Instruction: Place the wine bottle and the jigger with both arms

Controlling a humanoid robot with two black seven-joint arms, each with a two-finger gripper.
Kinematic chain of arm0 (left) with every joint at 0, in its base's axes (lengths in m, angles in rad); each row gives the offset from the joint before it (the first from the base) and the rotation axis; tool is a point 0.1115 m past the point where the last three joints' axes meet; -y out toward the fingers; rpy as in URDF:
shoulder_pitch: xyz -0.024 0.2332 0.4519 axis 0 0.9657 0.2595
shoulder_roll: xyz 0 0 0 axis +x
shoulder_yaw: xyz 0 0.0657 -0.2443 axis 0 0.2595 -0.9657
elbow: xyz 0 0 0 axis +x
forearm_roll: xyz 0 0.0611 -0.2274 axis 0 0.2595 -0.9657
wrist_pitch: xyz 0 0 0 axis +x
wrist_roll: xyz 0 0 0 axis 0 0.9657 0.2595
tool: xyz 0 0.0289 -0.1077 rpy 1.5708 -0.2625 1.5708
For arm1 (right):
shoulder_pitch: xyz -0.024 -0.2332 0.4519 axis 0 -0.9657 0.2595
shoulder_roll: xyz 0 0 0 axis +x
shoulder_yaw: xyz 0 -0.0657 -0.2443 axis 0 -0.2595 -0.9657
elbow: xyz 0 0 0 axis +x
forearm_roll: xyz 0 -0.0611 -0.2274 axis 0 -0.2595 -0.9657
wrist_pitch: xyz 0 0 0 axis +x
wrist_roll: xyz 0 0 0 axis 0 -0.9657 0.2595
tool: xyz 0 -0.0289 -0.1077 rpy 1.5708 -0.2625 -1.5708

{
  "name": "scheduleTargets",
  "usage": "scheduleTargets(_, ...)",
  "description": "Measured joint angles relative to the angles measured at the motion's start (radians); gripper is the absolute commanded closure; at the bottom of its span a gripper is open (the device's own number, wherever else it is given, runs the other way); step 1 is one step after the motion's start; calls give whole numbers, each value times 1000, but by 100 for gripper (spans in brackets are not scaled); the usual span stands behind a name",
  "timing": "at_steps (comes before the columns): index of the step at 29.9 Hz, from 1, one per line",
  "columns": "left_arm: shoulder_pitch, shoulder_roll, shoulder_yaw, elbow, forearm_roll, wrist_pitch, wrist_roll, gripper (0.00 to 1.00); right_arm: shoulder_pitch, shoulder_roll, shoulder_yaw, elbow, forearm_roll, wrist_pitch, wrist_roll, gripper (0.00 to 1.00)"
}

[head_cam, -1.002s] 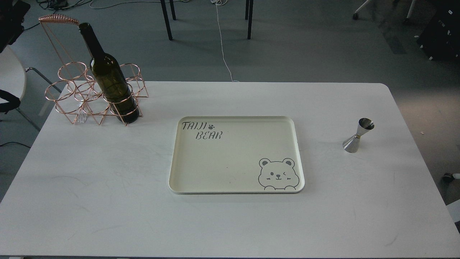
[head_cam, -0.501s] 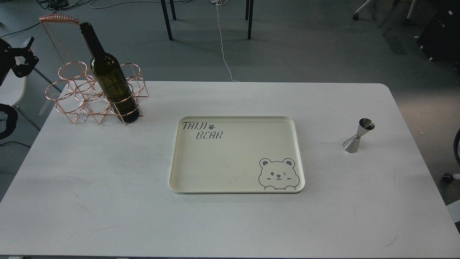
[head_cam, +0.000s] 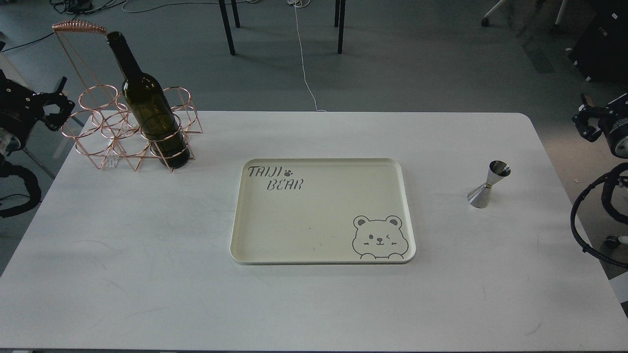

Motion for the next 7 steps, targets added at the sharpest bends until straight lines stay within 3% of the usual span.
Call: scheduleTargets(7, 5, -18, -25, -1, 4, 6, -1, 2, -8, 13, -7, 0, 1, 12, 4, 1)
